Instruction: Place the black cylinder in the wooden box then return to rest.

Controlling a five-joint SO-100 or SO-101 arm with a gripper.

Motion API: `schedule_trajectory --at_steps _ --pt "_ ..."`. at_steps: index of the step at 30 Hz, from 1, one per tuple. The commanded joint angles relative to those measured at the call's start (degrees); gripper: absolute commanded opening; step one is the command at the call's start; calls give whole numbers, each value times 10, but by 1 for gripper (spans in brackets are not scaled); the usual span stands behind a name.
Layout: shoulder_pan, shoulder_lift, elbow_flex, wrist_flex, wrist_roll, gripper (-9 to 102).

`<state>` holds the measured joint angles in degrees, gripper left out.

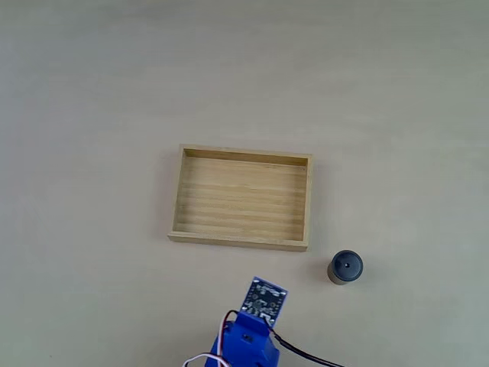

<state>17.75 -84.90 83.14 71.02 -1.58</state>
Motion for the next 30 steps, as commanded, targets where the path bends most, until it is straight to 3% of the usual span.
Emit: schedule_trajectory --at_steps 1,8,24,30 --pt "51 41 -75 -44 25 13" --pt "121 86 -81 -99 82 25" --pt "203 284 -149 -316 125 27" --pt "207 358 -186 -362 130 28"
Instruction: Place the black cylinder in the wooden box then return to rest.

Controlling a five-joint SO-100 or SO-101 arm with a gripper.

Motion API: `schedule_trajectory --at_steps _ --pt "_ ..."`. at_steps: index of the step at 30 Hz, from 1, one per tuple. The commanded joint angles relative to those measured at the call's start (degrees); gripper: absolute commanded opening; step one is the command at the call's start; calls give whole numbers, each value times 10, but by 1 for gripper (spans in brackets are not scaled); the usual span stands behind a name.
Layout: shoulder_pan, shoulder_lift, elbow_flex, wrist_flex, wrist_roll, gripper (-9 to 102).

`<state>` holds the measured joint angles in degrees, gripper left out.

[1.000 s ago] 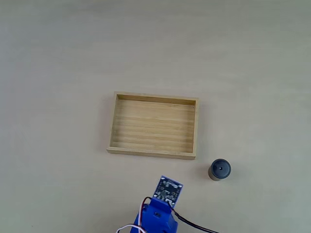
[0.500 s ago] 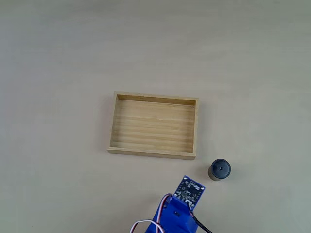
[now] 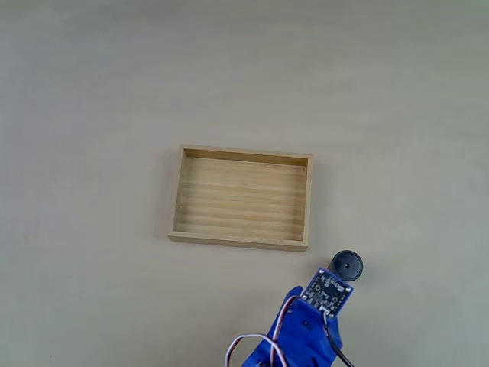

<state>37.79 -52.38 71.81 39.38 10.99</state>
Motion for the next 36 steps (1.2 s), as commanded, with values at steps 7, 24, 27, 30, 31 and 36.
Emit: schedule_trajectory --at_steps 7,24,27,30,31,36 --pt "9 115 -134 -72 2 28" --pt "-5 219 -192 -123 5 28" --pt "-8 235 -205 -126 5 28" --pt "-11 252 -216 -129 5 28" --pt "-12 258 -218 -133 5 28" --pt "-14 276 -229 -142 6 28"
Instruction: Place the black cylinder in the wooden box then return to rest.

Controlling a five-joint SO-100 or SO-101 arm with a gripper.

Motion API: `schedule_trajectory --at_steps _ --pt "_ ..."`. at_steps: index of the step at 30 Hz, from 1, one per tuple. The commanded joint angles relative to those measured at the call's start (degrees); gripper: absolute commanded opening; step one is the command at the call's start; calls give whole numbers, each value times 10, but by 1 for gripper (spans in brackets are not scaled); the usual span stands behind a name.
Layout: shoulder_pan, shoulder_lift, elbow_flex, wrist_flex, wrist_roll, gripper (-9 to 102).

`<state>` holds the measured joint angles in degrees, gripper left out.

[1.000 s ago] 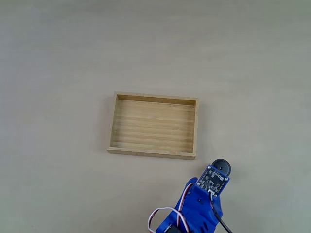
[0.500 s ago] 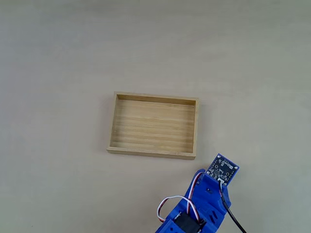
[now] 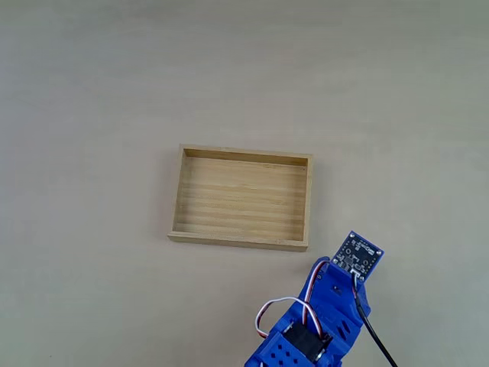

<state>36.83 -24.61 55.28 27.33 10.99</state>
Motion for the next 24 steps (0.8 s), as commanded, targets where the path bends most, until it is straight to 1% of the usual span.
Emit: schedule_trajectory --at_steps 1,24 --pt "-4 2 -67 -22 7 28" --pt "15 45 -94 -36 33 28"
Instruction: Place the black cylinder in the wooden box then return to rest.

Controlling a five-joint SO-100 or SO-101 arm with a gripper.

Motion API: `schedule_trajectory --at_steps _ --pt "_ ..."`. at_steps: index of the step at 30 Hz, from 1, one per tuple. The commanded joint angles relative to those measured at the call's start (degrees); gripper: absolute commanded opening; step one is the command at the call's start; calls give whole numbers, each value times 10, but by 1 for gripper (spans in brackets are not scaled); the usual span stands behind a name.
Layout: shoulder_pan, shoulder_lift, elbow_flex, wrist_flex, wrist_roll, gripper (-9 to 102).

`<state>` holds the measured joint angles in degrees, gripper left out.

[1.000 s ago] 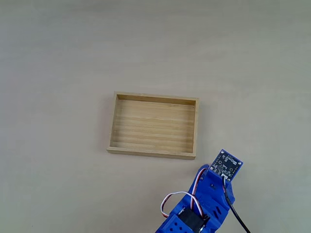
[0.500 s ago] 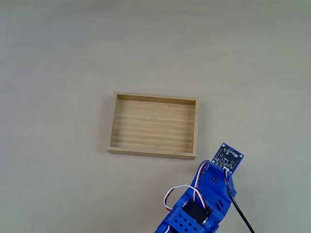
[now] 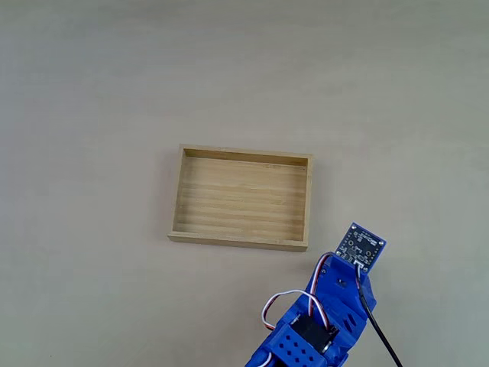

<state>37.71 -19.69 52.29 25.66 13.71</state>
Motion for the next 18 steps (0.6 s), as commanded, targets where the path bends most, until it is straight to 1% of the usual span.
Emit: schedule_trajectory --at_steps 1,10,18 --pt "8 -3 -64 -19 7 28" --pt "12 14 -80 -24 9 28" --pt "11 17 -79 -25 9 25"
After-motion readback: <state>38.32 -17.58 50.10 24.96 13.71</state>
